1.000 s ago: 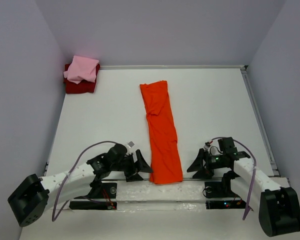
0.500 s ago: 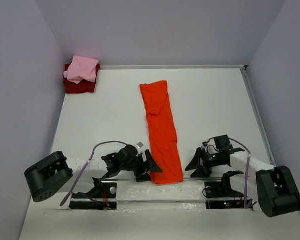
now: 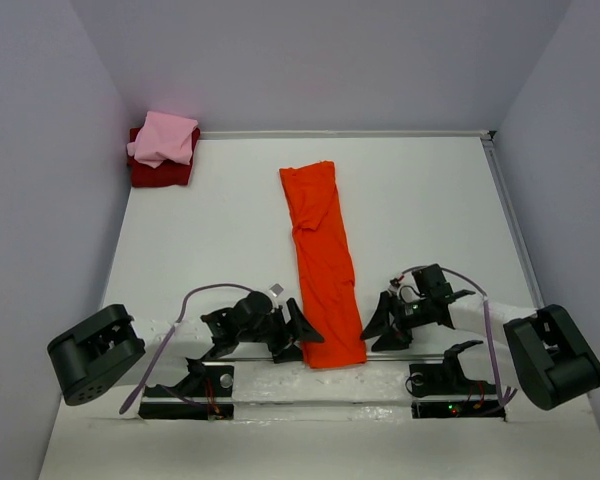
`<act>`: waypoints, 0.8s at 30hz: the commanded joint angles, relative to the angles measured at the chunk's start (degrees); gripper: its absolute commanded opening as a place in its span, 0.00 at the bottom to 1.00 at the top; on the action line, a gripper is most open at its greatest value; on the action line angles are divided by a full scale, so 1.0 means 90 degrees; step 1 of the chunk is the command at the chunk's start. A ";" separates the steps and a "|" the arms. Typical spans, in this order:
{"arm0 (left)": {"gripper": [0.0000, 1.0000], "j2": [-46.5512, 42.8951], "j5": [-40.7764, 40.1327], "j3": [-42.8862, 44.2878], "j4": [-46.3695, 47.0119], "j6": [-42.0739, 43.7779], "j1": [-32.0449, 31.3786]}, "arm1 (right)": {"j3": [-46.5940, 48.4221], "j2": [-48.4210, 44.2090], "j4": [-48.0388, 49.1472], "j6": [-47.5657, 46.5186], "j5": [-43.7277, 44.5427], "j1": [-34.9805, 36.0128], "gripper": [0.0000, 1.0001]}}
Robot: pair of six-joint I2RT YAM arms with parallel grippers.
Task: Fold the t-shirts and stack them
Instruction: Grab the bottom of the folded rectangular tshirt with both arms
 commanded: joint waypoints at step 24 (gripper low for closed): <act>0.27 0.0483 0.0148 0.0050 0.0512 0.0094 -0.0021 | 0.0216 0.0532 0.1081 0.1040 0.0511 0.1148 0.00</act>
